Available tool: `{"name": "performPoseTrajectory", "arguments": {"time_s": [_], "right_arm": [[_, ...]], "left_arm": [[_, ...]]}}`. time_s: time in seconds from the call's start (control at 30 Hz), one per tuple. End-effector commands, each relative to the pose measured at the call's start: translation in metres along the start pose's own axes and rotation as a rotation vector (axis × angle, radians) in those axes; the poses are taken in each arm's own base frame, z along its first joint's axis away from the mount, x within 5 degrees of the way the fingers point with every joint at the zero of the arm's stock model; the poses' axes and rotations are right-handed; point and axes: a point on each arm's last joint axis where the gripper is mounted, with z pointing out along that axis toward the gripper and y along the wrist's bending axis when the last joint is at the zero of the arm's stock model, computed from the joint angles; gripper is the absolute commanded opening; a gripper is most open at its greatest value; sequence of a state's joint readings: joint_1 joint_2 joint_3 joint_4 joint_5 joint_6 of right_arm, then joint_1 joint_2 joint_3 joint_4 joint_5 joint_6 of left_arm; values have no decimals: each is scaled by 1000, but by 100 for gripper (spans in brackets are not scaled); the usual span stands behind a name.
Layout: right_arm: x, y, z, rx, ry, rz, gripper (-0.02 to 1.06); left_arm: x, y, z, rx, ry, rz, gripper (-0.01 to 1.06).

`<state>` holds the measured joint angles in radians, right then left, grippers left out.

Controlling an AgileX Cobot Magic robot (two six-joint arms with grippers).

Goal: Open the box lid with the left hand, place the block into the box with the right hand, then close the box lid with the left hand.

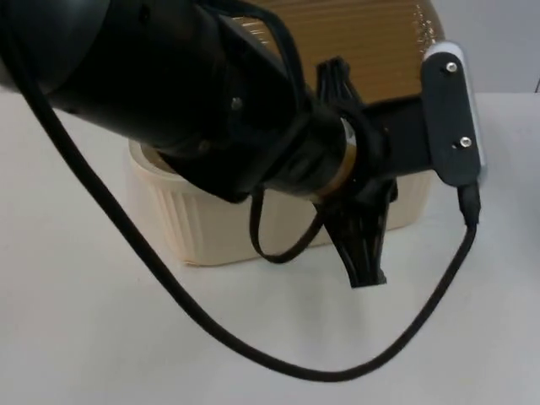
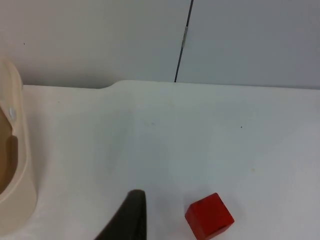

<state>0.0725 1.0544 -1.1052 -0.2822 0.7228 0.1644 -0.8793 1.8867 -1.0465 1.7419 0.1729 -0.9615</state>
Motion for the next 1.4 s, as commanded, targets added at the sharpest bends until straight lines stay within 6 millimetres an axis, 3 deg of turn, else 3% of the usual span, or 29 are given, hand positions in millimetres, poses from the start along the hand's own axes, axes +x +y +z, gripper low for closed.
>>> {"name": "performPoseTrajectory", "arguments": {"time_s": [0.0,0.33,0.93,1.37], "right_arm": [[-2,-1,-2,6,-2,-1,105],[-3,0,-2,2,-20,0,105],[-4,0,-2,-2,-29,22,105],[-4,0,-2,-1,-26,22,105]], "left_arm": [[1,5,-1,-13,1,-16,0],[17,22,0,-123,88,-34,0],[20,24,1,-120,98,6,0],[29,35,-2,-243,199,51,0]]}}
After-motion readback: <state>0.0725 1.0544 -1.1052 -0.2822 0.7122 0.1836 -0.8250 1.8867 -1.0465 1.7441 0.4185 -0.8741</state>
